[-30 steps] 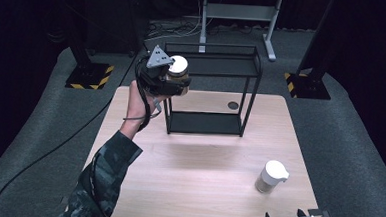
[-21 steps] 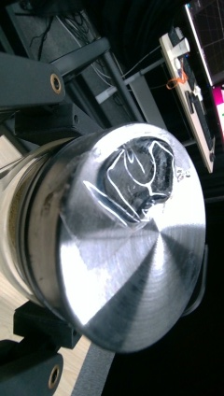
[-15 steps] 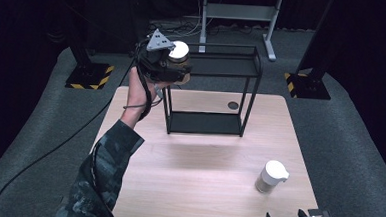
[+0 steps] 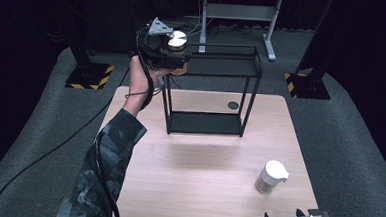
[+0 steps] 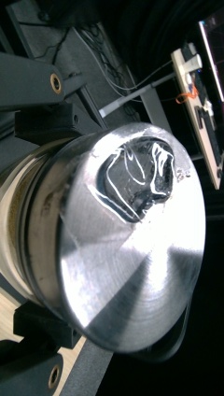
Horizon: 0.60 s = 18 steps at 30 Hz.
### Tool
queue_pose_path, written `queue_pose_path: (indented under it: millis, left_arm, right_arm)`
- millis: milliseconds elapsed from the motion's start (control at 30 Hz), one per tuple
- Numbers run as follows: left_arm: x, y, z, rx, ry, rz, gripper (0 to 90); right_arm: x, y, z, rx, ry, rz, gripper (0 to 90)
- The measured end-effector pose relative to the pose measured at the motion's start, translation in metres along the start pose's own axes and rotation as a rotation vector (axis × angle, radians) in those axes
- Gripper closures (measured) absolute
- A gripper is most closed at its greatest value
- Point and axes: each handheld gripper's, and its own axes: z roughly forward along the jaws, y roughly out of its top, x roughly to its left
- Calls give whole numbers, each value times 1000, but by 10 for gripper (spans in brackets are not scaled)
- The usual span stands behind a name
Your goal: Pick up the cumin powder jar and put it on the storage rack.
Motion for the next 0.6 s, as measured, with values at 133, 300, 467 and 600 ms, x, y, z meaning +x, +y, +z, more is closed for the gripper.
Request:
queue_pose_path:
  millis: [133,300,467,600]
  left_arm:
    - [6,5,9,25,9,-22,307]
    - [11,13,21,61,10,-39,307]
    - [16,18,33,103,6,-67,306]
    - [21,15,36,99,-8,-101,306]
  right_arm:
    - [1,0,2,4,9,-4,0]
    - [1,0,2,4,11,-3,0]
    - [0,0,2,5,11,-2,0]
    - [0,0,2,5,11,-3,0]
